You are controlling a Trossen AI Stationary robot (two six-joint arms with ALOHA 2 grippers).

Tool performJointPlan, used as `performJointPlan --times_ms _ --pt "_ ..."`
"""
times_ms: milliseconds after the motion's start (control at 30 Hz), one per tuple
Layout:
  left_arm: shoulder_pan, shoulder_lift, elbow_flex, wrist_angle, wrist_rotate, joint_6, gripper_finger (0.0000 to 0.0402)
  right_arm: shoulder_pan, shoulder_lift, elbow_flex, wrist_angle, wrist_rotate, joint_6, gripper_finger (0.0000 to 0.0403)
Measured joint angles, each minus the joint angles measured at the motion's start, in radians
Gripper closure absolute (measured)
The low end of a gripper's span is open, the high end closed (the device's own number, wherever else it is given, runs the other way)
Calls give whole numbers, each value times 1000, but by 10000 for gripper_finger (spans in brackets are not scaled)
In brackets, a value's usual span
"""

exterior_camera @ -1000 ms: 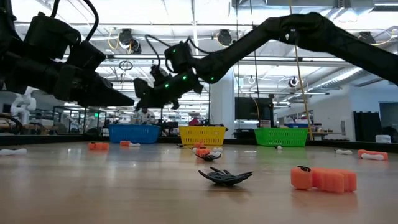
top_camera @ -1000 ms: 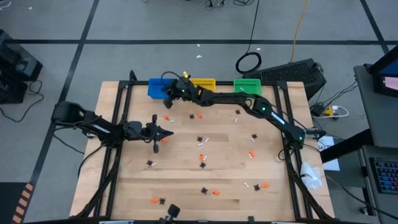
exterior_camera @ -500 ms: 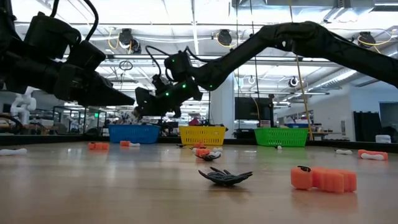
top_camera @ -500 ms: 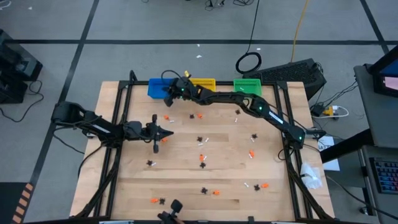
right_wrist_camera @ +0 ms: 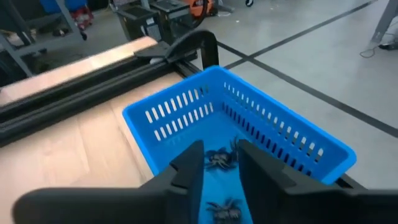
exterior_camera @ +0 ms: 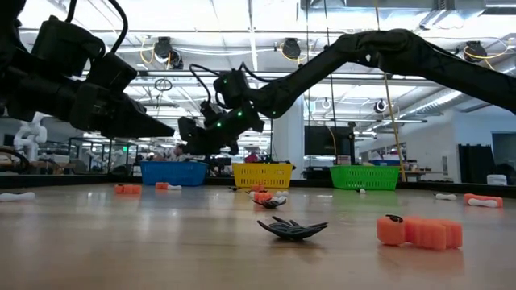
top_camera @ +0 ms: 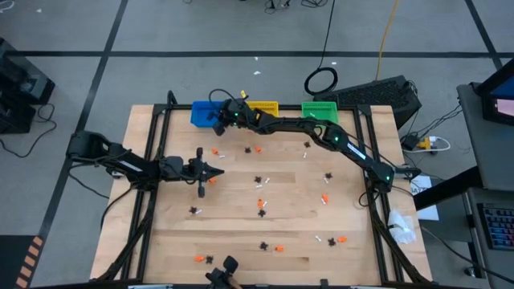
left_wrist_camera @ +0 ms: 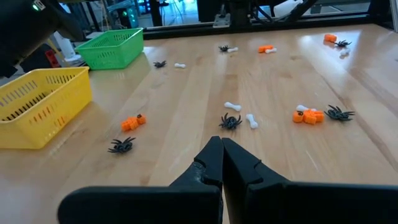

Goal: Sort Halloween decoration
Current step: Put the white bone toy into the green bin

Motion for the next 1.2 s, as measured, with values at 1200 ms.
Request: performJointPlan --times_ms 1200 --pt "0 0 0 -16 0 0 402 -20 -73 -2 -142 -58 -4 374"
